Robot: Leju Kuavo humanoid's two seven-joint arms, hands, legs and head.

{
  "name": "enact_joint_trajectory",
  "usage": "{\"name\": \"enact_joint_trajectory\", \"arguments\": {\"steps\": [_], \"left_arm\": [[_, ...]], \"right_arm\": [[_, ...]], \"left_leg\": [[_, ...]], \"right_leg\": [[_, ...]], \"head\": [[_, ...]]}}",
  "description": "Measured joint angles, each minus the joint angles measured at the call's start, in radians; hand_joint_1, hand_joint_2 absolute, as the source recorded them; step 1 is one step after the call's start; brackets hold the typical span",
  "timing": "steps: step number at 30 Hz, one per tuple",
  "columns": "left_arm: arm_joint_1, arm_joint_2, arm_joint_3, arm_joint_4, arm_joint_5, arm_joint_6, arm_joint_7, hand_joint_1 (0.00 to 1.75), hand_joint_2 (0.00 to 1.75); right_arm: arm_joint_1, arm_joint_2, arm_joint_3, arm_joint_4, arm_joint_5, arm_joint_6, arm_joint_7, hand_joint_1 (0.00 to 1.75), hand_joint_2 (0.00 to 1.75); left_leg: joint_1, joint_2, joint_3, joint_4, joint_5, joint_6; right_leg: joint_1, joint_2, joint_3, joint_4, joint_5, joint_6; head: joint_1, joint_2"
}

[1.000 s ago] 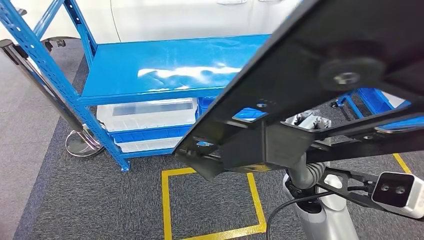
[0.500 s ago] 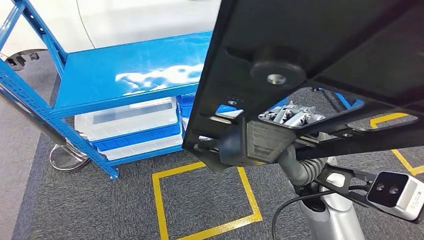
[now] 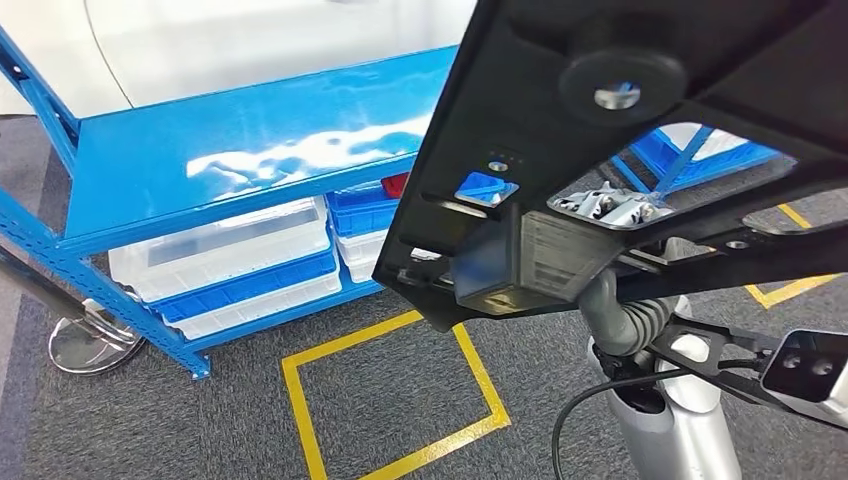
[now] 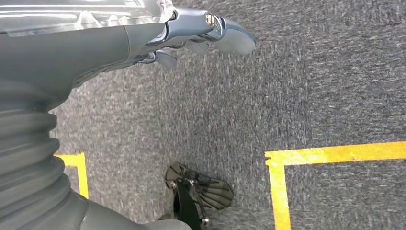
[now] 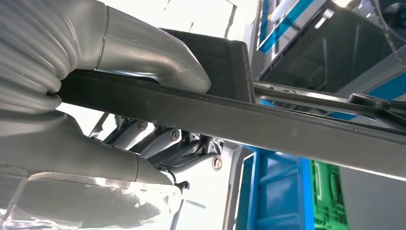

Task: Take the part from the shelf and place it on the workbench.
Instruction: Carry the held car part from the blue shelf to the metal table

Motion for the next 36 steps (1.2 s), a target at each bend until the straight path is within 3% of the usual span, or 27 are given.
{"name": "enact_joint_trajectory", "arguments": {"steps": [1, 2, 3, 5, 7, 8, 10, 12, 13, 15, 16, 17, 18, 19, 20, 22, 24, 26, 28, 30, 32, 33, 34, 36], "left_arm": [[0.001, 0.0, 0.0, 0.0, 0.0, 0.0, 0.0, 0.0, 1.75], [0.002, 0.0, 0.0, 0.0, 0.0, 0.0, 0.0, 0.0, 1.75], [0.001, 0.0, 0.0, 0.0, 0.0, 0.0, 0.0, 0.0, 1.75], [-0.001, 0.0, 0.0, 0.0, 0.0, -0.001, 0.0, 0.0, 1.75], [-0.002, -0.002, 0.0, 0.0, 0.0, -0.002, 0.0, 0.0, 1.75], [-0.002, -0.003, 0.0, 0.0, 0.0, -0.002, 0.0, 0.0, 1.75], [-0.003, -0.003, 0.0, 0.0, 0.0, -0.002, 0.0, 0.0, 1.75], [-0.003, -0.004, 0.0, 0.0, 0.0, -0.003, 0.0, 0.0, 1.75], [-0.003, -0.004, 0.0, 0.0, 0.0, -0.003, 0.0, 0.0, 1.75], [-0.001, -0.003, 0.0, 0.0, -0.001, -0.002, 0.0, 0.0, 1.75], [0.001, -0.003, 0.0, 0.0, -0.001, -0.002, 0.001, 0.0, 1.75], [0.002, -0.003, 0.0, 0.0, -0.003, -0.002, 0.003, 0.0, 1.75], [0.003, -0.003, 0.0, 0.0, -0.005, -0.004, 0.007, 0.0, 1.75], [0.003, -0.003, 0.0, 0.0, -0.008, -0.005, 0.014, 0.0, 1.75], [0.003, -0.003, 0.0, 0.0, -0.012, -0.005, 0.023, 0.0, 1.75], [0.003, -0.004, 0.0, 0.0, -0.019, -0.002, 0.044, 0.0, 1.75], [0.001, -0.006, -0.001, 0.0, -0.024, 0.006, 0.061, 0.0, 1.75], [-0.002, -0.011, -0.001, 0.0, -0.026, 0.012, 0.069, 0.0, 1.75], [-0.002, -0.015, -0.001, 0.0, -0.031, 0.01, 0.069, 0.0, 1.75], [0.0, -0.018, -0.003, 0.0, -0.038, 0.004, 0.067, 0.0, 1.75], [0.003, -0.02, -0.004, 0.0, -0.041, 0.001, 0.066, 0.0, 1.75], [0.002, -0.021, -0.004, 0.0, -0.042, 0.0, 0.066, 0.0, 1.75], [0.001, -0.023, -0.005, 0.0, -0.042, -0.001, 0.066, 0.0, 1.75], [-0.001, -0.026, -0.005, 0.0, -0.042, -0.004, 0.066, 0.0, 1.75]], "right_arm": [[0.003, -0.001, -0.001, 0.002, 0.0, -0.001, -0.001, 1.75, 1.75], [0.005, -0.002, -0.001, 0.003, 0.0, -0.001, -0.002, 1.75, 1.75], [0.007, -0.004, -0.002, 0.004, 0.0, -0.002, -0.002, 1.75, 1.75], [0.008, -0.006, -0.002, 0.005, 0.001, -0.002, -0.002, 1.75, 1.75], [0.007, -0.007, -0.003, 0.005, 0.001, -0.003, -0.003, 1.75, 1.75], [0.007, -0.007, -0.003, 0.005, 0.001, -0.003, -0.003, 1.75, 1.75], [0.007, -0.008, -0.004, 0.005, 0.001, -0.004, -0.003, 1.75, 1.75], [0.006, -0.009, -0.005, 0.004, 0.001, -0.005, -0.003, 1.75, 1.75], [0.005, -0.009, -0.005, 0.004, 0.001, -0.005, -0.004, 1.75, 1.75], [0.005, -0.009, -0.004, 0.005, 0.003, -0.005, -0.004, 1.75, 1.75], [0.006, -0.009, -0.004, 0.006, 0.006, -0.005, -0.005, 1.75, 1.75], [0.007, -0.009, -0.004, 0.007, 0.011, -0.005, -0.005, 1.75, 1.75], [0.007, -0.009, -0.004, 0.009, 0.017, -0.006, -0.006, 1.75, 1.75], [0.006, -0.009, -0.004, 0.011, 0.022, -0.006, -0.006, 1.75, 1.75], [0.005, -0.009, -0.004, 0.012, 0.025, -0.007, -0.005, 1.75, 1.75], [0.0, -0.009, -0.004, 0.016, 0.028, -0.009, -0.003, 1.75, 1.75], [-0.004, -0.01, -0.003, 0.023, 0.025, -0.011, -0.002, 1.75, 1.75], [-0.007, -0.014, -0.003, 0.03, 0.015, -0.01, -0.003, 1.75, 1.75], [-0.013, -0.024, -0.009, 0.036, 0.0, -0.007, -0.007, 1.75, 1.75], [-0.015, -0.034, -0.02, 0.042, -0.013, 0.001, -0.015, 1.75, 1.75], [-0.007, -0.042, -0.03, 0.046, -0.019, 0.017, -0.025, 1.75, 1.75], [-0.002, -0.046, -0.034, 0.047, -0.02, 0.026, -0.03, 1.75, 1.75], [0.002, -0.049, -0.037, 0.047, -0.02, 0.032, -0.033, 1.75, 1.75], [0.005, -0.051, -0.042, 0.045, -0.018, 0.04, -0.038, 1.75, 1.75]], "left_leg": [[-0.002, 0.011, -0.002, 0.001, 0.0, 0.001], [-0.004, 0.022, -0.003, 0.001, -0.001, 0.001], [-0.006, 0.031, -0.003, 0.002, -0.001, 0.002], [-0.01, 0.049, 0.0, 0.002, -0.003, 0.001], [-0.015, 0.064, 0.002, 0.003, -0.006, -0.005], [-0.016, 0.071, 0.003, 0.002, -0.007, -0.009], [-0.018, 0.085, 0.007, -0.002, -0.008, -0.019], [-0.017, 0.063, 0.003, 0.018, -0.028, -0.029], [-0.016, 0.041, -0.013, 0.056, -0.053, -0.033], [-0.013, 0.008, -0.071, 0.185, -0.119, -0.037], [-0.013, 0.003, -0.101, 0.247, -0.14, -0.038], [-0.012, 0.002, -0.118, 0.279, -0.143, -0.04], [-0.011, 0.001, -0.117, 0.272, -0.124, -0.04], [-0.009, -0.003, -0.097, 0.225, -0.089, -0.04], [-0.006, -0.015, -0.066, 0.152, -0.049, -0.038], [-0.001, -0.049, -0.015, 0.035, -0.004, -0.035], [-0.003, -0.06, -0.003, 0.005, -0.003, -0.028], [-0.001, -0.043, -0.002, 0.0, 0.002, -0.015], [0.002, -0.023, 0.001, -0.011, 0.01, -0.001], [0.0, -0.003, 0.001, -0.014, 0.011, 0.006], [-0.003, 0.017, 0.001, -0.014, 0.01, 0.007], [-0.003, 0.027, 0.001, -0.013, 0.009, 0.007], [-0.004, 0.038, 0.003, -0.013, 0.008, 0.006], [-0.007, 0.057, 0.008, -0.013, 0.004, 0.001]], "right_leg": [[0.0, -0.004, -0.025, 0.055, -0.019, 0.001], [0.0, -0.007, -0.034, 0.077, -0.021, 0.001], [0.0, -0.01, -0.021, 0.058, -0.004, -0.001], [0.005, -0.036, 0.052, -0.077, 0.054, -0.014], [0.017, -0.07, 0.109, -0.188, 0.085, -0.03], [0.022, -0.078, 0.117, -0.208, 0.086, -0.037], [0.022, -0.06, 0.117, -0.213, 0.09, -0.045], [0.015, -0.042, 0.121, -0.225, 0.098, -0.055], [0.011, -0.033, 0.123, -0.23, 0.101, -0.059], [0.01, -0.014, 0.121, -0.231, 0.104, -0.063], [0.01, -0.003, 0.12, -0.231, 0.104, -0.064], [0.01, 0.009, 0.12, -0.23, 0.104, -0.064], [0.01, 0.021, 0.121, -0.228, 0.104, -0.063], [0.01, 0.033, 0.121, -0.226, 0.104, -0.062], [0.009, 0.044, 0.122, -0.224, 0.103, -0.06], [0.011, 0.065, 0.116, -0.216, 0.101, -0.051], [0.009, 0.083, 0.108, -0.213, 0.105, -0.038], [0.008, 0.092, 0.103, -0.213, 0.108, -0.026], [0.009, 0.057, 0.079, -0.167, 0.078, -0.015], [0.007, 0.009, 0.018, -0.042, 0.016, -0.006], [0.003, -0.005, -0.035, 0.067, -0.019, 0.001], [0.001, -0.008, -0.037, 0.07, -0.009, 0.002], [0.001, -0.013, -0.017, 0.031, 0.017, 0.0], [0.006, -0.049, 0.061, -0.118, 0.078, -0.01]], "head": [[0.0, 0.0], [0.0, 0.0], [0.0, 0.0], [0.0, 0.0], [0.0, 0.0], [-0.001, 0.0], [-0.002, 0.0], [-0.002, 0.0], [-0.004, 0.0], [-0.007, 0.0], [-0.008, 0.0], [-0.008, 0.0], [-0.008, 0.0], [-0.008, 0.0], [-0.009, 0.0], [-0.009, 0.0], [-0.01, 0.0], [-0.01, 0.0], [-0.005, 0.0], [0.001, 0.0], [0.001, 0.0], [0.001, 0.0], [0.002, 0.0], [0.002, 0.0]]}}
